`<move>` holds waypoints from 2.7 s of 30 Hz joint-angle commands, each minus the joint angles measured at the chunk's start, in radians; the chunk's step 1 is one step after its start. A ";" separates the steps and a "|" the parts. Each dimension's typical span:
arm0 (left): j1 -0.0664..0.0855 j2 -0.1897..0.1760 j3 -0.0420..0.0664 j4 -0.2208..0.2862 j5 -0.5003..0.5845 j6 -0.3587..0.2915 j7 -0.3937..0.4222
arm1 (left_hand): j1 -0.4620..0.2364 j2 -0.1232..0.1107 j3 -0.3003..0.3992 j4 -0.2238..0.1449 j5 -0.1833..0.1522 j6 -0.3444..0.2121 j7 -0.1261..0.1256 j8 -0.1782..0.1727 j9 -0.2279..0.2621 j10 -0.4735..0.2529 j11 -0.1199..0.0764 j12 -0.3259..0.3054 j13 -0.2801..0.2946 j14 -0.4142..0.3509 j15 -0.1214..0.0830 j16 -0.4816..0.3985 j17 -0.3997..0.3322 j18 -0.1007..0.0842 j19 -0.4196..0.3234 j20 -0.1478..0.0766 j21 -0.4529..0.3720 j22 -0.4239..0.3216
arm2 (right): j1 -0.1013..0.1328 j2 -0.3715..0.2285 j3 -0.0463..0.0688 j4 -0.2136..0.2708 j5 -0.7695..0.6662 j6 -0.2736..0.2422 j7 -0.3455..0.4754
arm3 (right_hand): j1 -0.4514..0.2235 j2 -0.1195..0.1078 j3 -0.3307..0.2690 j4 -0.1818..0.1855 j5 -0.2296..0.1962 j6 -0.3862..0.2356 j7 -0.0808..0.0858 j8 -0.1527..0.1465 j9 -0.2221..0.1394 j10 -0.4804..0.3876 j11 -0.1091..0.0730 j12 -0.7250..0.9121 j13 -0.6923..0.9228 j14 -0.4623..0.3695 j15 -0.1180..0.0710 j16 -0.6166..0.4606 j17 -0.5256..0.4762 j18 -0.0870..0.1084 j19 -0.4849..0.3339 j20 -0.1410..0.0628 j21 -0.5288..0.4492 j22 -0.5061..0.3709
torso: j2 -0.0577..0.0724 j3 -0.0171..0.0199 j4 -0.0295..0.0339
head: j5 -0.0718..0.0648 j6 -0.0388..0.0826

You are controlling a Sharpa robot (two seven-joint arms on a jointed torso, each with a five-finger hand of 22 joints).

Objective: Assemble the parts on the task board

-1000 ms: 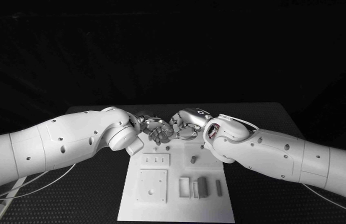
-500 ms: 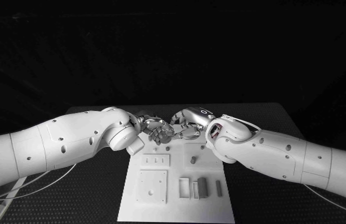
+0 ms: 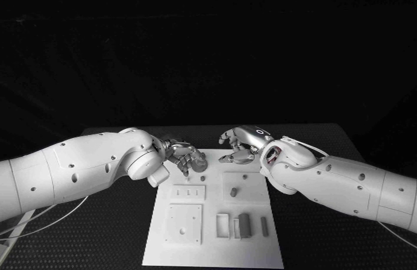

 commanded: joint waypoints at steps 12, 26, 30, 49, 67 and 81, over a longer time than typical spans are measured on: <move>-0.009 0.009 -0.028 -0.031 -0.206 0.077 -0.101 | -0.004 0.007 0.001 0.003 -0.022 0.033 -0.030 0.018 0.016 0.040 -0.035 0.004 -0.002 0.008 -0.002 0.008 -0.006 0.001 0.011 -0.008 0.000 0.004 | 0.000 -0.025 0.006 -0.036 0.036 -0.023 -0.003 | 0.015 0.013 -0.003 -0.003 0.003 0.003 0.007 0.012 0.004 -0.004 -0.001 0.000 -0.003 -0.004 -0.003 0.001 -0.002 0.004 -0.008 0.003 -0.002 0.016 | 0.000 0.0013 -0.0004 | 0.000 -0.014; -0.040 0.048 -0.033 -0.064 -0.276 0.052 -0.147 | -0.001 0.004 0.000 0.004 -0.029 0.041 -0.035 0.024 0.018 0.050 -0.041 0.010 0.000 0.021 -0.008 0.021 -0.011 0.003 0.024 -0.013 0.006 0.011 | 0.000 -0.021 0.010 -0.049 0.075 -0.023 -0.001 | 0.001 0.031 -0.018 0.001 0.003 0.006 0.005 0.015 0.004 -0.001 -0.002 0.003 -0.006 -0.002 -0.005 0.004 -0.004 0.008 -0.006 0.007 0.001 0.017 | 0.002 -0.0009 -0.0006 | -0.005 -0.034; -0.043 0.050 -0.033 -0.064 -0.276 0.065 -0.162 | -0.004 0.005 -0.001 0.004 -0.029 0.044 -0.037 0.026 0.019 0.057 -0.043 0.013 0.000 0.030 -0.013 0.028 -0.015 0.005 0.034 -0.017 0.010 0.015 | 0.000 -0.021 0.011 -0.051 0.088 -0.024 0.000 | -0.003 0.037 -0.021 0.003 0.003 0.006 0.005 0.016 0.004 0.002 -0.003 0.005 -0.007 0.000 -0.006 0.006 -0.004 0.010 -0.004 0.008 0.002 0.017 | 0.002 -0.0011 -0.0004 | -0.006 -0.038; -0.073 0.063 -0.033 -0.080 -0.301 0.078 -0.180 | -0.018 0.009 -0.005 0.008 -0.098 0.051 -0.043 0.033 0.021 0.065 -0.049 0.025 0.005 0.041 -0.021 0.044 -0.022 0.006 0.050 -0.025 0.015 0.023 | 0.000 -0.018 0.015 -0.058 0.138 -0.018 -0.004 | -0.013 0.043 -0.028 0.007 0.003 0.008 0.003 0.017 0.003 0.006 -0.005 0.008 -0.009 0.005 -0.007 0.008 -0.005 0.015 0.000 0.010 0.004 0.016 | 0.001 -0.0009 -0.0012 | -0.010 -0.051; -0.086 0.061 -0.033 -0.067 -0.418 0.071 -0.184 | -0.025 0.003 -0.005 0.008 -0.102 0.055 -0.045 0.037 0.022 0.065 -0.050 0.032 0.008 0.041 -0.022 0.053 -0.025 0.005 0.051 -0.027 0.016 0.028 | 0.000 -0.019 0.015 -0.060 0.146 -0.014 -0.011 | -0.015 0.046 -0.030 0.008 0.003 0.008 0.003 0.018 0.003 0.008 -0.005 0.009 -0.009 0.006 -0.008 0.009 -0.006 0.015 0.001 0.011 0.004 0.016 | 0.000 -0.0020 0.0005 | -0.017 -0.056; -0.088 0.062 -0.033 -0.057 -0.465 0.106 -0.193 | -0.033 -0.004 -0.010 0.011 -0.109 0.062 -0.048 0.041 0.022 0.068 -0.053 0.039 0.012 0.044 -0.024 0.063 -0.028 0.005 0.054 -0.029 0.020 0.035 | 0.000 -0.019 0.015 -0.060 0.146 -0.010 -0.012 | -0.014 0.047 -0.030 0.006 0.003 0.008 0.002 0.018 0.003 0.008 -0.005 0.009 -0.010 0.006 -0.008 0.009 -0.007 0.015 0.000 0.011 0.004 0.016 | 0.000 -0.0017 0.0010 | -0.017 -0.059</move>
